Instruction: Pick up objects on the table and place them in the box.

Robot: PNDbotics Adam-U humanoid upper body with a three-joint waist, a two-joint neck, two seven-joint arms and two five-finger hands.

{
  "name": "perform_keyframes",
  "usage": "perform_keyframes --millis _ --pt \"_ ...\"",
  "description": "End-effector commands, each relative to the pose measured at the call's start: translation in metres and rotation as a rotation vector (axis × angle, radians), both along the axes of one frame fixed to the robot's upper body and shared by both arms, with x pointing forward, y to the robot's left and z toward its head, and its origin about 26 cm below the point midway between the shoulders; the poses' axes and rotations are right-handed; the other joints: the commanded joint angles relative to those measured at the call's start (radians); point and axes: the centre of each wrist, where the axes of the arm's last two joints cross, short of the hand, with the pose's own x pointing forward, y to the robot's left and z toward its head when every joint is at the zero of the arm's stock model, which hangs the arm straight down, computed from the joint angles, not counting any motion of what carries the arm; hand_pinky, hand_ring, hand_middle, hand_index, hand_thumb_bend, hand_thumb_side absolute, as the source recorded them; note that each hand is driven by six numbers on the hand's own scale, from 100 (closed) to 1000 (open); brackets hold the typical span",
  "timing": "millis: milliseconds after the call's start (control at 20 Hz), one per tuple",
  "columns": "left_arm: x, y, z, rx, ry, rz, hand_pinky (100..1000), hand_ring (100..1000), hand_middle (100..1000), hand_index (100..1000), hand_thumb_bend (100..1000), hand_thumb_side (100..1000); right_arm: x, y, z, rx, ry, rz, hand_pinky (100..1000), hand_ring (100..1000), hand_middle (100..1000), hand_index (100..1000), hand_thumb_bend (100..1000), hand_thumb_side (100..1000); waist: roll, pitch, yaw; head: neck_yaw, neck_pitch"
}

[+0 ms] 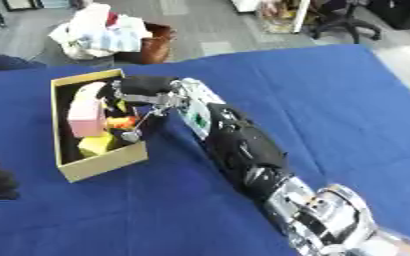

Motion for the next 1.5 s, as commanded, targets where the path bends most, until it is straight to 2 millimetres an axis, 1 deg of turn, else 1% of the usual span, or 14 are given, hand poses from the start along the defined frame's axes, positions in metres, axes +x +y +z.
perform_keyframes --millis 50,250,500,650,750,800,850,900,950,1100,1350,1400,1450,1500 --pt "0.001 0.0 0.008 0.009 -0.027 -0.01 638 662 630 796 100 805 0.0 -0.006 0.03 -0.004 -0.076 0.084 881 929 1000 1000 100 344 -0.009 -0.026 -0.001 0.001 -0.009" --pt "0.001 0.0 0.008 0.011 -0.025 -0.013 638 662 631 796 100 804 -0.003 0.001 0.04 0.011 -0.09 0.135 876 927 1000 1000 100 343 -0.011 -0.028 -0.002 -0.001 -0.009" --pt "0.001 -0.001 0.009 0.007 -0.029 -0.017 638 662 631 796 100 800 -0.007 0.014 0.039 -0.024 -0.074 0.179 879 929 1000 1000 100 366 -0.011 -0.029 0.004 -0.006 -0.01" --pt "0.001 -0.002 0.009 0.007 -0.029 -0.021 638 662 631 796 100 803 -0.009 0.02 0.036 -0.049 -0.063 0.191 880 931 1000 1000 100 307 -0.013 -0.03 0.008 -0.009 -0.01" --pt "0.002 -0.002 0.009 0.006 -0.029 -0.023 638 662 631 796 100 800 -0.009 0.023 0.033 -0.064 -0.056 0.196 879 931 1000 1000 100 380 -0.014 -0.03 0.01 -0.01 -0.01" --pt "0.002 -0.002 0.009 0.006 -0.029 -0.024 638 662 631 796 100 799 -0.01 0.024 0.033 -0.074 -0.057 0.198 889 946 1000 1000 100 346 -0.015 -0.03 0.011 -0.01 -0.01" --pt "0.002 -0.003 0.009 0.006 -0.029 -0.025 638 662 631 796 100 799 -0.011 0.027 0.035 -0.092 -0.067 0.202 896 956 1000 1000 100 251 -0.016 -0.03 0.012 -0.01 -0.01" --pt "0.002 -0.003 0.01 0.006 -0.03 -0.026 638 662 631 796 100 799 -0.013 0.03 0.038 -0.118 -0.081 0.207 908 978 1000 1000 100 109 -0.017 -0.03 0.014 -0.011 -0.01" --pt "0.002 -0.003 0.01 0.006 -0.03 -0.026 638 662 631 796 100 799 -0.015 0.033 0.04 -0.147 -0.094 0.21 919 1000 1000 1000 100 122 -0.017 -0.03 0.014 -0.011 -0.011" --pt "0.002 -0.003 0.01 0.006 -0.031 -0.027 638 663 631 796 100 798 -0.018 0.038 0.041 -0.235 -0.113 0.209 930 1000 1000 1000 100 144 -0.018 -0.03 0.015 -0.012 -0.011" --pt "0.002 -0.003 0.01 0.007 -0.03 -0.027 638 663 631 796 100 798 -0.019 0.041 0.041 -0.277 -0.112 0.214 937 1000 1000 1000 100 148 -0.018 -0.03 0.014 -0.012 -0.011" --pt "0.002 -0.003 0.01 0.007 -0.03 -0.026 638 663 631 796 100 798 -0.019 0.04 0.043 -0.265 -0.114 0.213 930 1000 1000 1000 100 374 -0.018 -0.03 0.014 -0.012 -0.011" --pt "0.002 -0.003 0.01 0.006 -0.03 -0.026 638 663 631 796 100 798 -0.019 0.038 0.044 -0.236 -0.117 0.211 917 1000 1000 1000 100 676 -0.017 -0.03 0.013 -0.012 -0.011" --pt "0.002 -0.003 0.01 0.006 -0.031 -0.026 638 663 631 796 100 797 -0.018 0.035 0.044 -0.207 -0.116 0.206 908 1000 1000 1000 100 789 -0.017 -0.03 0.013 -0.012 -0.012"
